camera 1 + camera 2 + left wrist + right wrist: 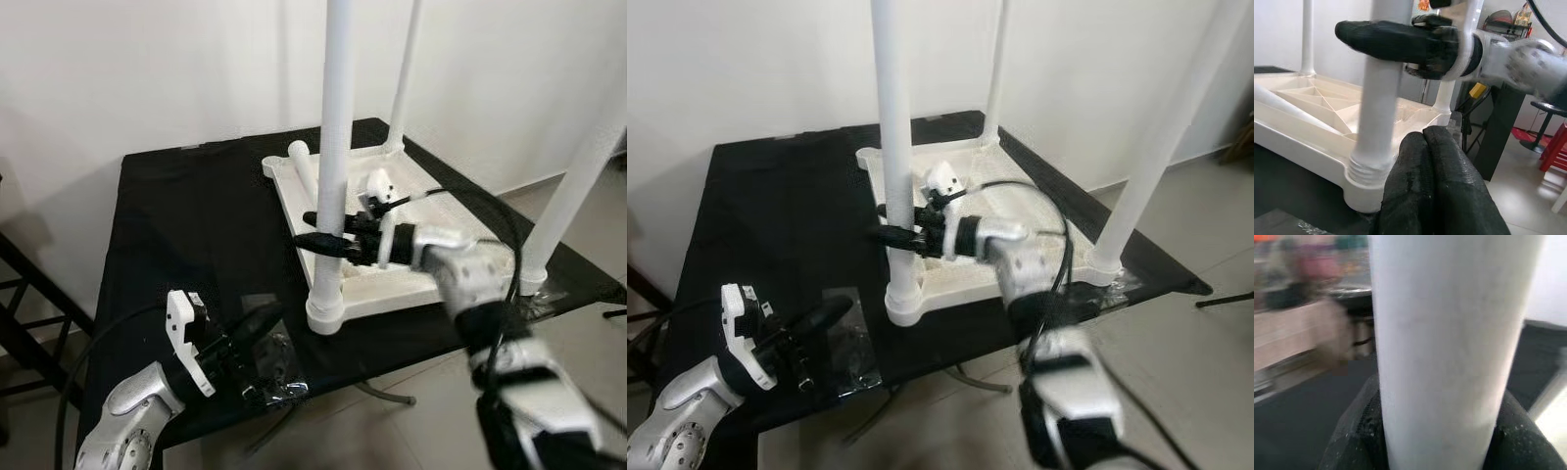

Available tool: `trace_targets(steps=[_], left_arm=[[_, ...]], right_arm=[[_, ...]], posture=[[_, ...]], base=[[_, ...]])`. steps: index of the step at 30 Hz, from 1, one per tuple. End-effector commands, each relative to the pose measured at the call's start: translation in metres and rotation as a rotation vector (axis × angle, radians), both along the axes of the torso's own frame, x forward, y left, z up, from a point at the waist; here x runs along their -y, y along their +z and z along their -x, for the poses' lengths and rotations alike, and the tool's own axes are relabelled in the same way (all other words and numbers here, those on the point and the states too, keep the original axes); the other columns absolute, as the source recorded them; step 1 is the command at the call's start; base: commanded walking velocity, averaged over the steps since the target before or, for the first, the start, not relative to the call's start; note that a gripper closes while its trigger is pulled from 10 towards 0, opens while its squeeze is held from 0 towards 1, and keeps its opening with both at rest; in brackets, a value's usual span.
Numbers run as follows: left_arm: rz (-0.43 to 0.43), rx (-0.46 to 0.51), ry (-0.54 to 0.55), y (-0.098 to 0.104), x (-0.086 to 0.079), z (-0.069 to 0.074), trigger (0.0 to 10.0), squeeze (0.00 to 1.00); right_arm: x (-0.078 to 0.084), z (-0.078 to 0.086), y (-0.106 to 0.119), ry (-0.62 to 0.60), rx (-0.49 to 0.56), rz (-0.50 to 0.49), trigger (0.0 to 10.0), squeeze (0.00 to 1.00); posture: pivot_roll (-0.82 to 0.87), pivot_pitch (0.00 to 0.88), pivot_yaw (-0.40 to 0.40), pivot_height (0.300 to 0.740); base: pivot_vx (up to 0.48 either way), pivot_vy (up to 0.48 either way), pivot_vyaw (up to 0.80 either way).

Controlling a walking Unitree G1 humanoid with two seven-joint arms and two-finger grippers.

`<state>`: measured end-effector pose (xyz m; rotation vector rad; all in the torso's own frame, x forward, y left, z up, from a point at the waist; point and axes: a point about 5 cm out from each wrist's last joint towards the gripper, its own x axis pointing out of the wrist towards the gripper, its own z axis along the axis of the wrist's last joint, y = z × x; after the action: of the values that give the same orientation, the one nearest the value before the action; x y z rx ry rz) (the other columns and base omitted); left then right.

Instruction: Building children table

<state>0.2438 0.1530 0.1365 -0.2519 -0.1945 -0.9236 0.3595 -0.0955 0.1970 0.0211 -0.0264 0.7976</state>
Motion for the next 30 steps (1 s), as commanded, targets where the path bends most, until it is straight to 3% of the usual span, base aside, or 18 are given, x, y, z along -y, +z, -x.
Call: trace_targets(steps=[1,2,3,6,10,14,15,16,17,18,22,25,26,27,28,29,30], left_arm=[[0.004,0.006,0.012,0.001,-0.003,0.000,10.0,0.00],[0.004,0.006,0.012,0.001,-0.003,0.000,10.0,0.00],[0.002,0.007,0.008,0.002,-0.004,-0.001,10.0,0.00],[-0.005,0.005,0.000,0.003,-0.005,-0.003,10.0,0.00],[-0.008,0.002,-0.002,0.001,-0.005,-0.004,10.0,0.00],[-0.004,0.008,0.014,0.002,-0.005,-0.003,10.0,0.00],[-0.002,0.009,0.019,0.002,-0.005,-0.003,10.0,0.00],[0.000,0.009,0.020,0.002,-0.005,-0.003,10.0,0.00],[0.000,0.009,0.020,0.002,-0.005,-0.003,10.0,0.00],[0.001,0.008,0.020,0.002,-0.005,-0.003,10.0,0.00],[-0.007,0.005,0.004,0.002,-0.004,-0.003,10.0,0.00],[-0.008,0.004,0.002,0.001,-0.004,-0.003,10.0,0.00],[-0.008,0.005,0.003,0.001,-0.004,-0.004,10.0,0.00],[-0.007,0.005,0.006,0.001,-0.004,-0.004,10.0,0.00],[-0.007,0.005,0.006,0.001,-0.004,-0.004,10.0,0.00],[-0.006,0.006,0.010,0.002,-0.004,-0.004,10.0,0.00],[-0.006,0.006,0.010,0.002,-0.004,-0.004,10.0,0.00]], right_arm=[[0.020,0.005,-0.033,-0.475,-0.115,-0.046,0.0,0.00],[0.020,0.005,-0.033,-0.475,-0.115,-0.046,0.0,0.00],[0.009,0.022,-0.050,-0.495,-0.150,-0.025,0.0,0.00],[-0.019,0.041,-0.065,-0.365,-0.174,0.056,0.0,0.00],[-0.023,0.031,-0.059,-0.328,-0.165,0.052,0.0,0.00],[-0.027,0.031,-0.058,-0.333,-0.190,0.060,0.1,0.00],[-0.029,0.031,-0.056,-0.305,-0.190,0.057,10.0,0.00],[-0.031,0.033,-0.051,-0.279,-0.176,0.046,10.0,0.67],[-0.031,0.033,-0.051,-0.279,-0.176,0.046,10.0,0.67],[-0.033,0.033,-0.046,-0.246,-0.161,0.030,10.0,1.00],[-0.031,0.029,-0.022,-0.050,-0.083,0.017,10.0,1.00],[-0.027,0.026,-0.015,0.012,-0.053,0.043,10.0,1.00],[-0.018,0.020,-0.008,0.060,-0.014,0.094,10.0,0.43],[-0.008,0.011,-0.003,0.076,0.029,0.168,10.0,0.00],[-0.008,0.011,-0.003,0.076,0.029,0.168,10.0,0.00],[0.007,-0.003,0.006,0.088,0.052,0.227,10.0,0.00],[0.007,-0.003,0.006,0.088,0.052,0.227,10.0,0.00]], posture=[[-0.02,0.009,0.004,0.740],[-0.02,0.009,0.004,0.740],[-0.01,0.012,0.016,0.740],[-0.02,0.003,0.027,0.740],[-0.02,0.000,0.015,0.740],[-0.01,0.000,0.015,0.740],[-0.01,0.000,0.015,0.740],[-0.01,0.001,0.016,0.740],[-0.01,0.001,0.016,0.740],[-0.01,0.000,0.017,0.740],[0.00,0.000,0.019,0.740],[0.01,0.000,0.017,0.740],[0.01,0.000,0.015,0.740],[0.01,0.000,0.013,0.740],[0.01,0.000,0.013,0.740],[0.01,0.000,0.010,0.740],[0.01,0.000,0.010,0.740]], base=[[0.000,0.000,0.00],[0.000,0.000,0.00],[0.000,0.000,0.00],[0.000,0.000,0.00],[0.000,0.000,0.00],[0.000,0.000,0.00],[0.000,0.000,0.00],[0.000,0.000,0.00],[0.000,0.000,0.00],[0.000,0.000,0.00],[0.000,0.000,0.00],[0.000,0.000,0.00],[0.000,0.000,0.00],[0.000,0.000,0.00],[0.000,0.000,0.00],[0.000,0.000,0.00],[0.000,0.000,0.00]])
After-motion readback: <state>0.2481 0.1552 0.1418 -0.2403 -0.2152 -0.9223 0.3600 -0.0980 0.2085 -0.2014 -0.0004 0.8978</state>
